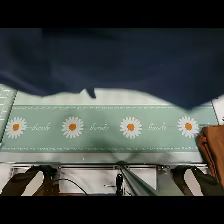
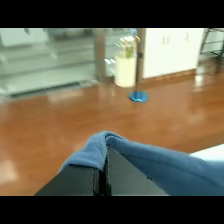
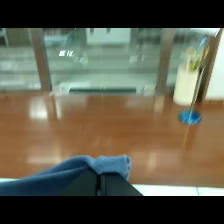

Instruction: Fold the shirts.

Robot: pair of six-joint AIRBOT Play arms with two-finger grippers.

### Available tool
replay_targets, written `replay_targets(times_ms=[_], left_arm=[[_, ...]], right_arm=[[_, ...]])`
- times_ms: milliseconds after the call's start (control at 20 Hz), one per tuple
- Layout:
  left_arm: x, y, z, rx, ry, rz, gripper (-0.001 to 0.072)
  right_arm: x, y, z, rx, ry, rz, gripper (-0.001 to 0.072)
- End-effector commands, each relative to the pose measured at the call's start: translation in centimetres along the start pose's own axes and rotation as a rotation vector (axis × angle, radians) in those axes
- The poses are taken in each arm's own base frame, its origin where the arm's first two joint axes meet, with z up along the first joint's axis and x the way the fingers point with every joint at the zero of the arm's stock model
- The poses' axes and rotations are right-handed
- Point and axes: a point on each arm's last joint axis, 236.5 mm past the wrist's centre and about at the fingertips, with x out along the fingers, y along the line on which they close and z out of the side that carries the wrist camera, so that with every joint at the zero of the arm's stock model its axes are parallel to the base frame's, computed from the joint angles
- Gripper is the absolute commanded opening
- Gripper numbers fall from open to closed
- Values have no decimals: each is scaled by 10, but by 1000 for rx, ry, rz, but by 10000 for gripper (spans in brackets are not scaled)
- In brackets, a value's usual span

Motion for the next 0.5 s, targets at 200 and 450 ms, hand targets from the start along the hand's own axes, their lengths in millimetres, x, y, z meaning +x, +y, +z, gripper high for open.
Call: replay_targets(times_ms=[200, 450], left_arm=[[-98, 4, -15, 111, 26, 228, 28], [-49, 37, -109, -21, 277, 251, 28]], right_arm=[[-77, 28, -24, -36, -1, -33, 20], [-21, 10, -99, 76, 234, 11, 20]])
